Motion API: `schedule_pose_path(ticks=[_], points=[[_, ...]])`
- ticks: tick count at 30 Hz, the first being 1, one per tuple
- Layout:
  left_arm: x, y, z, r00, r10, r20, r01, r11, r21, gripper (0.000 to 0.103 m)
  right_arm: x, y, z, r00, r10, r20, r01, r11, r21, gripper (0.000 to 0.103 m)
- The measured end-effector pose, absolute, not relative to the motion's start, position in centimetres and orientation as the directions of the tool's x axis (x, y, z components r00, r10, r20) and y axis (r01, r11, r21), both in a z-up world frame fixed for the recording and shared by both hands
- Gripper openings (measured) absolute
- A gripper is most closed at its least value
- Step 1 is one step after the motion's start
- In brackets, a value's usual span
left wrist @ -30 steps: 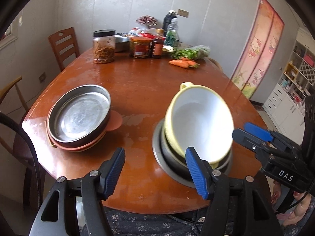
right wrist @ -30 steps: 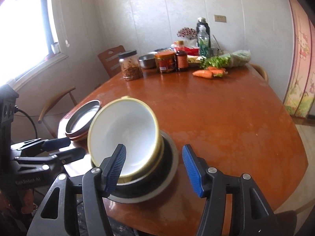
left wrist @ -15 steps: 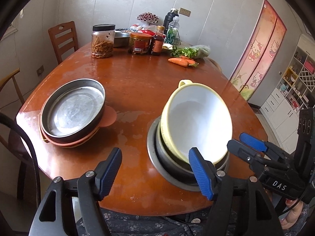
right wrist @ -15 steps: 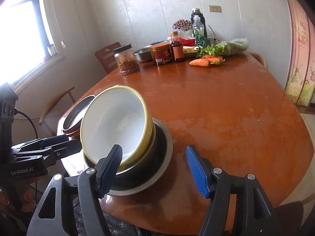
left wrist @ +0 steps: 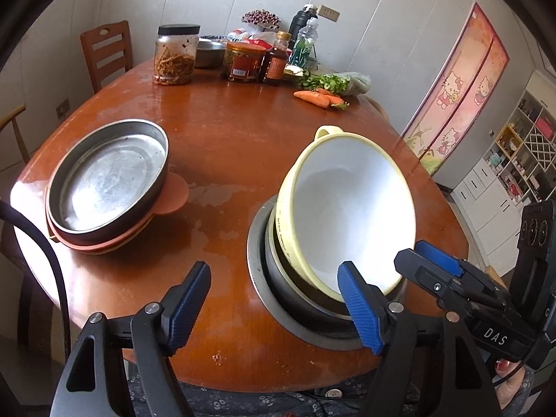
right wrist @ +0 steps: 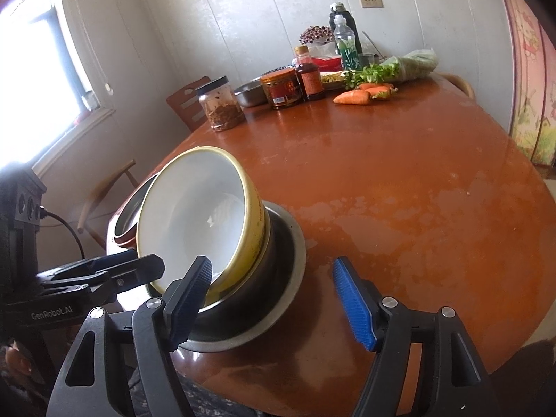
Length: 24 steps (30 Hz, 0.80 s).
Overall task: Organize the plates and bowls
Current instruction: 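Move the left gripper to the basin rim while the right gripper grasps the opposite rim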
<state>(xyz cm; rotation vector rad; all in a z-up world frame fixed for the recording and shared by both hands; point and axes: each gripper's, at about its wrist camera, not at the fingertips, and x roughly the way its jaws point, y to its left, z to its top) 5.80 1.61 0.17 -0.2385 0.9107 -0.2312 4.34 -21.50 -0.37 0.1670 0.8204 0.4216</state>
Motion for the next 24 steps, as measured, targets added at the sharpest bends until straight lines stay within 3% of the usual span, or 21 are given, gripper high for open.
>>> schedule_pose_path(ticks=[24], points=[[7.5,0.8,-2.0,0.554,-0.319,-0.769,0.107,0.943,-0.314,0.083,5.7,-21.6,-1.9,0.559,0.457,-0.692,-0.282,0.889,0.360,0.077]])
